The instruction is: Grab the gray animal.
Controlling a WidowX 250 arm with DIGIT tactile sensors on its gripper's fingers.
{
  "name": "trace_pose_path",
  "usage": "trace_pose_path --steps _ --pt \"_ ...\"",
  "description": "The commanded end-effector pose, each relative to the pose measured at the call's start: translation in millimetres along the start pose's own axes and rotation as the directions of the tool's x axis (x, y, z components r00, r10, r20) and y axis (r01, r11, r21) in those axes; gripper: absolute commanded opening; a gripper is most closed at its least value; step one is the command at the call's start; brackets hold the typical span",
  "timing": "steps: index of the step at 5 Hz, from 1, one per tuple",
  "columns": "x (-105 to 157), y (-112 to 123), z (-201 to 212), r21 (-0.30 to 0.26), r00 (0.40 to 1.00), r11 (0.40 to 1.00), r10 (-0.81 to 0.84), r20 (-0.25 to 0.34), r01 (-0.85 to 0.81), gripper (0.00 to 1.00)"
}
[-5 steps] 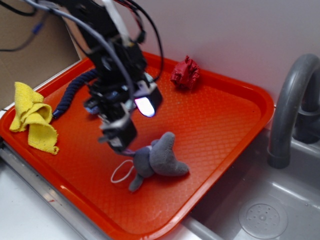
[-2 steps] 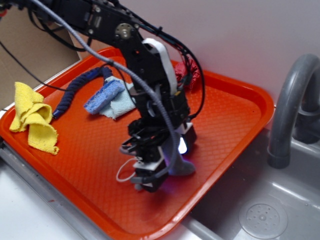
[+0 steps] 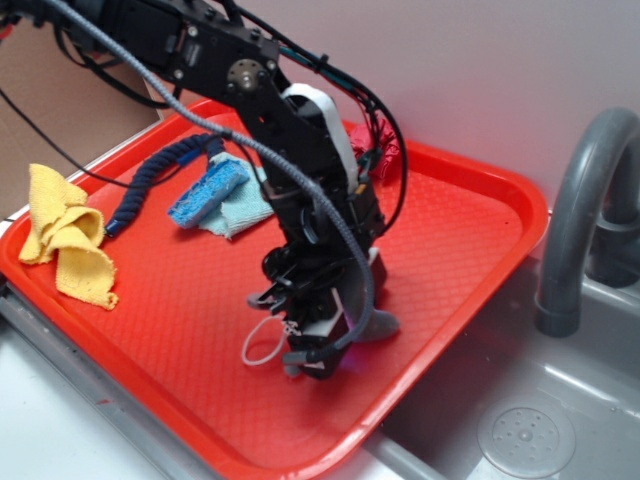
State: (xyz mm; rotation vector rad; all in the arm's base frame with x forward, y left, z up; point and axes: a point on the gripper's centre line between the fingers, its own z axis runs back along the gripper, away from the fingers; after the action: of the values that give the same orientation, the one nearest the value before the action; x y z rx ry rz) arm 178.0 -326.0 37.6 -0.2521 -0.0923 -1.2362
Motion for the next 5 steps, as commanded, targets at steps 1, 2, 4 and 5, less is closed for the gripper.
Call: trace_pose_path --steps 1,2,4,5 --pt "-30.2 14.3 101.6 0.095 0.929 0.928 0.348 0.128 -0.361 0.00" --pt "-55.4 36.6 152.7 0.188 0.820 0.799 0.565 0.092 -0.571 0.00" --pt "-122.4 37.7 234.1 0.226 0.450 0.413 0.881 0.146 -0.882 0.00" --pt "-125.6 36.9 250.9 0.240 0.339 0.290 0.921 0.193 -0.926 0.00"
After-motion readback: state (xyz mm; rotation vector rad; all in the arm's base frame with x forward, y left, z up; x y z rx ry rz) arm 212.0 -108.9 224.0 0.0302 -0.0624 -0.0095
